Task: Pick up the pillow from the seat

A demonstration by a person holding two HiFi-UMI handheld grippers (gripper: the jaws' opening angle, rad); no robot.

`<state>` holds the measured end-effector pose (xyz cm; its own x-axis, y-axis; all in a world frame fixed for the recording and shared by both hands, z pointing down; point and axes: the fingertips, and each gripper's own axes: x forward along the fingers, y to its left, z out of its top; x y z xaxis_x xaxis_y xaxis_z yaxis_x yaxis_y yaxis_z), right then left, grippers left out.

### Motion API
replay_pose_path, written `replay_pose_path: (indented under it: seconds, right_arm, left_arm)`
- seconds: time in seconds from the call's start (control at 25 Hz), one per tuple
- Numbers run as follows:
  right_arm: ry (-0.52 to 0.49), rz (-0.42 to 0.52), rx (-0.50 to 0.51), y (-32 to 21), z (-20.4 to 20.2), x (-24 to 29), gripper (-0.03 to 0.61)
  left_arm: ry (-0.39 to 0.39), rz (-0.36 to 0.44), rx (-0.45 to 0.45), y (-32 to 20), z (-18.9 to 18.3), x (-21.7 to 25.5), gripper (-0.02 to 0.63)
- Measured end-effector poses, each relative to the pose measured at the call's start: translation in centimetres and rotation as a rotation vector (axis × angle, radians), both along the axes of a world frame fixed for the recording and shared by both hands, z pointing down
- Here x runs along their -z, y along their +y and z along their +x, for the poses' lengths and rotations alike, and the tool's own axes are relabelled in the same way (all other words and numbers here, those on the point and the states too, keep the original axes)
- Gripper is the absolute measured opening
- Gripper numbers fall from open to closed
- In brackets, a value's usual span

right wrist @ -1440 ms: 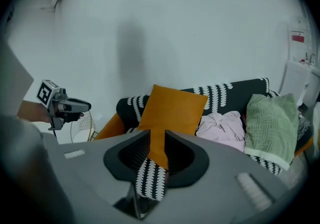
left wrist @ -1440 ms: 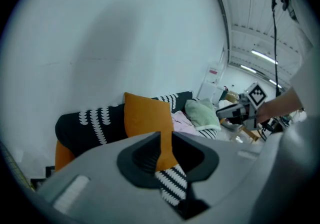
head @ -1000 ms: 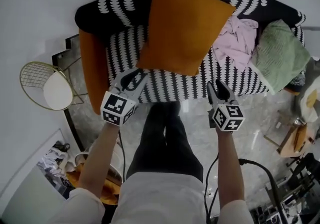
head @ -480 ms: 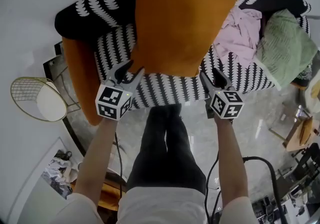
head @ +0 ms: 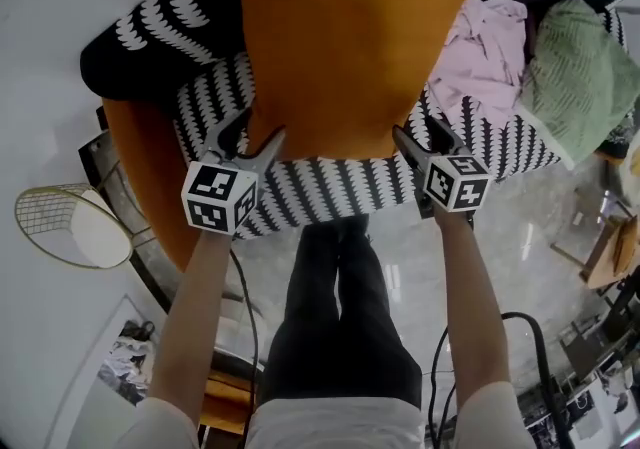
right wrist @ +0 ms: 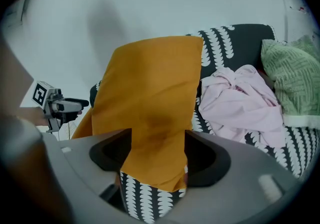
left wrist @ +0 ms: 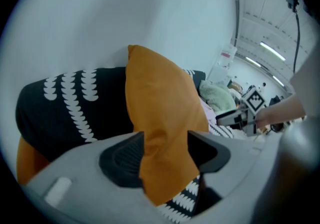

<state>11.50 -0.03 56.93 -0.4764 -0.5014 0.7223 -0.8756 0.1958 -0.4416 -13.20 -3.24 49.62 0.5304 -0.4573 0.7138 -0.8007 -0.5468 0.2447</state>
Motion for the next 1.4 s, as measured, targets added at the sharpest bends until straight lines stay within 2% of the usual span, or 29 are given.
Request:
replay_pose_path:
  seconds: [0.16,0.28,0.44,0.6,0.88,1.0,1.2,1.28,1.4]
  right_arm:
    - [-0.034,-0.028,-0.006,-1.2,0.7,-3.0,0.373]
    - [-0.083,-0.037,-0.003,-2.1,0.6,-4.3,0.452]
    - [-0.137,-0.047,0.041,-2.7,-0.5,-5.6,0.537]
    - [-0.16,-0.059,0.076,-3.5,-1.9,-6.4,0.545]
    - [-0.189,-0.065,0.069,-4.7,-2.5,-7.9,0.542]
    - [-0.205,-0.06,0.077,-5.0,-3.2,-8.2,0.486]
    - [-0.123,-0.019,0.123,-5.0,-3.8,-7.9,0.363]
    - [-0.103,-0.001,0.135,-4.7,-4.2,-7.1,0.29]
    - [-0.097,0.017,0.142,-4.5,-4.5,-5.7,0.218]
  left_arm:
    - [0.002,-0.023,0.005,-1.1,0.3,-2.7,0.307]
    - [0.037,-0.052,0.009,-1.8,0.7,-4.2,0.36]
    - [0.046,-0.103,-0.038,-2.0,1.6,-6.1,0.442]
    - [-0.004,-0.144,-0.053,-2.4,1.2,-8.2,0.448]
    - [-0.006,-0.158,-0.061,-3.2,1.6,-10.1,0.448]
    - [-0.003,-0.156,-0.088,-3.2,2.0,-10.7,0.416]
    - [-0.015,-0.107,-0.109,-3.1,2.4,-10.3,0.274]
    - [-0.027,-0.097,-0.119,-2.8,2.8,-9.8,0.215]
    - [-0.049,-0.078,-0.138,-2.4,3.5,-8.8,0.158]
